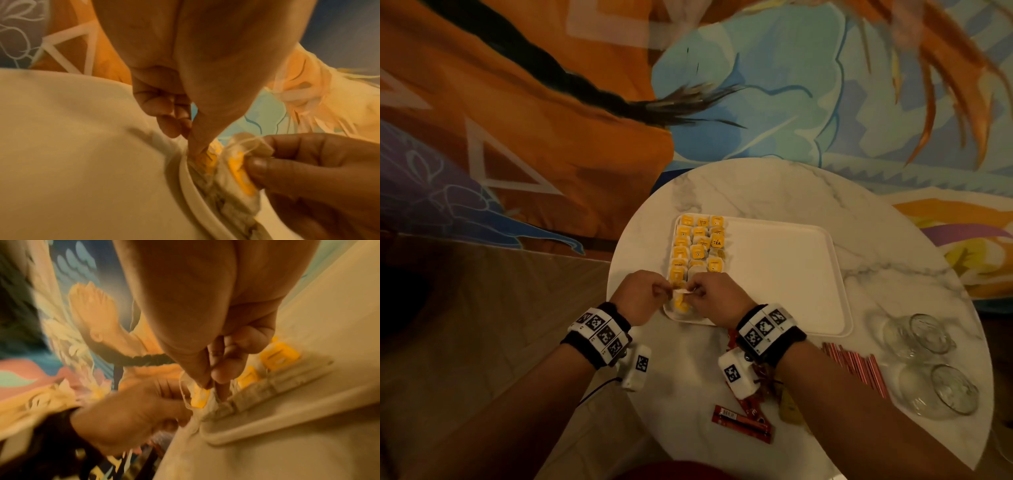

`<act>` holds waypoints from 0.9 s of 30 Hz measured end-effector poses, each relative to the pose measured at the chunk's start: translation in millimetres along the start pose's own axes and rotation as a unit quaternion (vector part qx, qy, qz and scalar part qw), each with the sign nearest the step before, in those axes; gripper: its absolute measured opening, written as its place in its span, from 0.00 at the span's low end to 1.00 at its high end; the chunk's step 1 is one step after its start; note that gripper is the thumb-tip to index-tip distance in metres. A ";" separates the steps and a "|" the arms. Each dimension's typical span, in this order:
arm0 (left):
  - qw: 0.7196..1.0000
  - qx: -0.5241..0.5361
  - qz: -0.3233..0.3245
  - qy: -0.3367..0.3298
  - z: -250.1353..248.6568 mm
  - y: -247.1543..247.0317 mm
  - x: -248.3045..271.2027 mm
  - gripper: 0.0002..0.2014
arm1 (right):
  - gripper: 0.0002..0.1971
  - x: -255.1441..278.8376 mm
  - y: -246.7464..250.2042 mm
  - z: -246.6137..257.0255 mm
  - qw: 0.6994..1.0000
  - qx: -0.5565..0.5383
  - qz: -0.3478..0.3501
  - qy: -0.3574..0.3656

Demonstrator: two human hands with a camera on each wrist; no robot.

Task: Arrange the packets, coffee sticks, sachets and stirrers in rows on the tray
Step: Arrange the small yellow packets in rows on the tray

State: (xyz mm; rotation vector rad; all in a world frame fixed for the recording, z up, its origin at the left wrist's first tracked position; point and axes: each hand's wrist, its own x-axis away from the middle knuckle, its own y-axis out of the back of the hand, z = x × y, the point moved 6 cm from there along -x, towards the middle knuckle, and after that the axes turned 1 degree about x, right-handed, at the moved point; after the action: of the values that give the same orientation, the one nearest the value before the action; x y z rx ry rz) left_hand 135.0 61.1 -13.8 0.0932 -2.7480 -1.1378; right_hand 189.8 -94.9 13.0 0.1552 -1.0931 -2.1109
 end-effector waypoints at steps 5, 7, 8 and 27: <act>1.000 0.009 -0.018 0.017 4.3 12.2 4.4 0.08 | 0.08 -11.1 -21.3 13.7 0.993 0.109 0.032 -0.006; 1.000 0.003 -0.016 0.021 5.1 13.9 8.1 0.08 | 0.11 -12.4 -22.7 14.1 0.990 0.134 0.028 -0.018; 1.000 0.002 -0.017 0.026 5.3 14.6 10.1 0.09 | 0.12 -13.3 -22.5 13.9 0.990 0.134 0.022 -0.022; 0.999 -0.032 0.019 0.012 -6.5 -16.6 2.0 0.08 | 0.05 19.0 31.1 -51.4 0.993 0.049 -0.050 -0.100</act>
State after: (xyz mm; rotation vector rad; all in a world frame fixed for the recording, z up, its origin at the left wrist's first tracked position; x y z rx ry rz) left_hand 134.1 44.6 -20.7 0.0457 -2.6776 -1.2049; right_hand 214.8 -152.5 8.0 0.0463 -1.3319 -2.1996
